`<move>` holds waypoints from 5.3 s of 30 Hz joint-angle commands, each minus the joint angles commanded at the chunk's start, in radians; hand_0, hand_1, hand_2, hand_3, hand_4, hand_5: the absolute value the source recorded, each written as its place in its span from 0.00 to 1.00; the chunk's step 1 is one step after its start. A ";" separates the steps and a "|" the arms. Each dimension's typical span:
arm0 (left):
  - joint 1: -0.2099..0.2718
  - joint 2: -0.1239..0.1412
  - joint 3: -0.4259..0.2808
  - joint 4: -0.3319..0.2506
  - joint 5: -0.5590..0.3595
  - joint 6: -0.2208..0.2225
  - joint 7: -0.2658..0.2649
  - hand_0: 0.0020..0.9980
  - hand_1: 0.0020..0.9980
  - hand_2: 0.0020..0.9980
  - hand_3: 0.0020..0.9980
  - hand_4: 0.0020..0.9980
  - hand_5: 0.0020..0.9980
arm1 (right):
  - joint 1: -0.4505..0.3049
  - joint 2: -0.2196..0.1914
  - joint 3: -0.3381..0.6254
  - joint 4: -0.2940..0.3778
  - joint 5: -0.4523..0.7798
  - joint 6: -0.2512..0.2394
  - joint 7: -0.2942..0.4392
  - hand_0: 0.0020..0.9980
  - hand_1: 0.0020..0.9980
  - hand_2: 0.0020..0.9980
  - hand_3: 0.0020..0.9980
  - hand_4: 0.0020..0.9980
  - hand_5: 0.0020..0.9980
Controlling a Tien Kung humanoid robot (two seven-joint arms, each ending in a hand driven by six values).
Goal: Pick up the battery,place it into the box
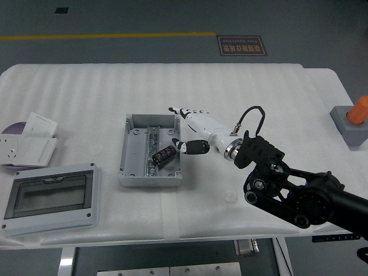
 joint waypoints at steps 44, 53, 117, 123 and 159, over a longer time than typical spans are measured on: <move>-0.009 -0.002 0.032 -0.001 -0.026 0.019 -0.041 0.56 0.65 0.53 0.55 0.45 0.40 | 0.057 -0.094 -0.108 -0.137 0.026 0.152 -0.087 0.88 0.75 0.67 0.69 0.60 0.25; -0.013 -0.003 0.051 -0.003 -0.042 0.022 -0.051 0.56 0.65 0.53 0.55 0.45 0.40 | 0.058 -0.094 -0.112 -0.144 0.030 0.126 -0.072 0.84 0.70 0.62 0.68 0.48 0.20; 0.002 -0.001 -0.020 -0.001 0.035 0.014 -0.018 0.55 0.64 0.53 0.55 0.44 0.38 | -0.127 -0.122 0.205 -0.016 0.034 -0.093 0.051 1.00 0.97 1.00 1.00 0.66 0.29; 0.006 0.001 -0.022 -0.003 0.040 0.011 -0.016 0.55 0.64 0.53 0.55 0.45 0.37 | -0.217 -0.150 0.341 -0.031 0.040 -0.107 0.069 1.00 0.96 0.98 1.00 0.66 0.29; 0.008 0.007 -0.014 -0.003 0.014 0.018 -0.021 0.55 0.64 0.53 0.54 0.46 0.33 | -0.445 -0.113 0.708 0.018 0.087 -0.178 0.163 0.97 0.94 0.94 0.99 0.65 0.29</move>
